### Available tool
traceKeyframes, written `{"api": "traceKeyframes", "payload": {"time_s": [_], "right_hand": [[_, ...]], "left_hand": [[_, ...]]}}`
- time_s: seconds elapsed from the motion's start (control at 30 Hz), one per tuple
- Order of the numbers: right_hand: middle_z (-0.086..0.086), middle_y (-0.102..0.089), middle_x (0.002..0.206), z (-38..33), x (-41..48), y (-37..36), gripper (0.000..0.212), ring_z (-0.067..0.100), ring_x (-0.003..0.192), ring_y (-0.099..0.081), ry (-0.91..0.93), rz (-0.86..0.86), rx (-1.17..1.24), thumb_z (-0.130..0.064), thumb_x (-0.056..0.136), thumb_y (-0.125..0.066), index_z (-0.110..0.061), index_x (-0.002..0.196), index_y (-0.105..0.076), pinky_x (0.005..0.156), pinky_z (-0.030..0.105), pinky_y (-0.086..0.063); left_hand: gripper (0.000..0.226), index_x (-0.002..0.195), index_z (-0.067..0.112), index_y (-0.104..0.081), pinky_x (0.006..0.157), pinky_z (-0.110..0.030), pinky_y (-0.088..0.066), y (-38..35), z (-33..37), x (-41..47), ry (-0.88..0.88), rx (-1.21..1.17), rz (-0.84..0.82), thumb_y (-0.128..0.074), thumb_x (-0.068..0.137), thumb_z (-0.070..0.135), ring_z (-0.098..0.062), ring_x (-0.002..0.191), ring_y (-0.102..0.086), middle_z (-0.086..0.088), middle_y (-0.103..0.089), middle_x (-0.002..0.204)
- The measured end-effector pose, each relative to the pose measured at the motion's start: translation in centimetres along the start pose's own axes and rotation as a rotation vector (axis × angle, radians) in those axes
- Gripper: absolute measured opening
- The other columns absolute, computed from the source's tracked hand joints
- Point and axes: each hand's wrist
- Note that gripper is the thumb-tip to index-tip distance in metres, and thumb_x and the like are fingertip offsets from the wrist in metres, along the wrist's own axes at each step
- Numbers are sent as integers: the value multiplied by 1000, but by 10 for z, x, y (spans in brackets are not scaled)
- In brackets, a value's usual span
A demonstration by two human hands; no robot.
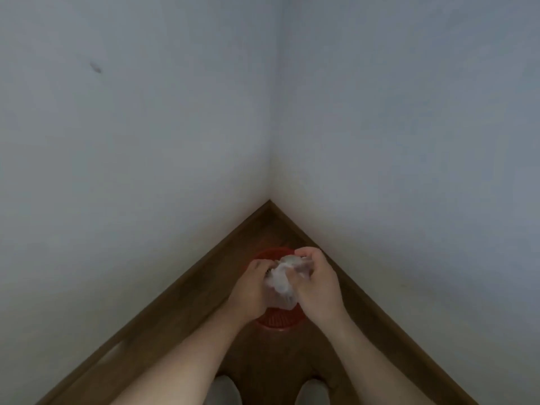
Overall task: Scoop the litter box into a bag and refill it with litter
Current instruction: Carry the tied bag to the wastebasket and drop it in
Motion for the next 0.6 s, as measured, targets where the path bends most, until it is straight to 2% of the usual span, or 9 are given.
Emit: {"api": "traceKeyframes", "payload": {"time_s": [0.1, 0.2, 0.27, 0.33, 0.47, 0.6], "right_hand": [[-12, -57, 120, 24, 26, -18, 41, 5, 107, -56, -49, -34, -61, -39, 93, -60, -32, 130, -45, 79, 14, -49], [-4, -57, 132, 34, 27, -20, 53, 12, 112, -58, -112, -77, -150, -37, 95, -57, -24, 142, -38, 88, 23, -51], [-5, -58, 128, 27, 17, -15, 54, 10, 106, -58, -141, -92, -181, -36, 95, -58, -20, 143, -38, 82, 17, -46], [-6, -60, 124, 15, 2, -8, 50, 5, 99, -55, -153, -110, -186, -34, 96, -57, -20, 141, -40, 74, 14, -41], [-2, -59, 132, -16, -24, 3, 49, 15, 117, -57, -152, -119, -192, -30, 97, -57, -19, 142, -40, 85, 21, -42], [-2, -57, 136, -49, -54, 17, 52, 16, 122, -56, -140, -98, -196, -29, 97, -56, -19, 145, -38, 89, 21, -42]], "left_hand": [[46, 127, 31, -54, 99, -31, -47, -14, -23, 19, -25, 4, -20, -66, 85, 46, -12, 119, -51, 9, -53, 129], [68, 137, 38, -42, 107, -33, -39, -10, -24, 13, 4, -70, -77, -67, 79, 62, -7, 128, -39, 19, -41, 134], [69, 142, 36, -37, 111, -36, -37, -3, -21, -1, 29, -69, -80, -72, 82, 45, -8, 132, -38, 21, -34, 133], [69, 141, 35, -39, 111, -37, -39, 8, -11, -17, 53, -56, -68, -75, 82, 32, -10, 132, -42, 16, -38, 139], [66, 139, 39, -41, 107, -38, -45, 33, 14, -43, 82, -55, -85, -75, 82, 34, -9, 128, -47, 13, -40, 144], [55, 133, 40, -46, 102, -28, -43, 59, 44, -69, 48, -19, -55, -71, 84, 42, 0, 121, -45, 22, -43, 134]]}}
Point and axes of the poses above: each hand's wrist, its own x-axis towards the middle knuckle, its own y-axis out of the back of the hand, z = x × y
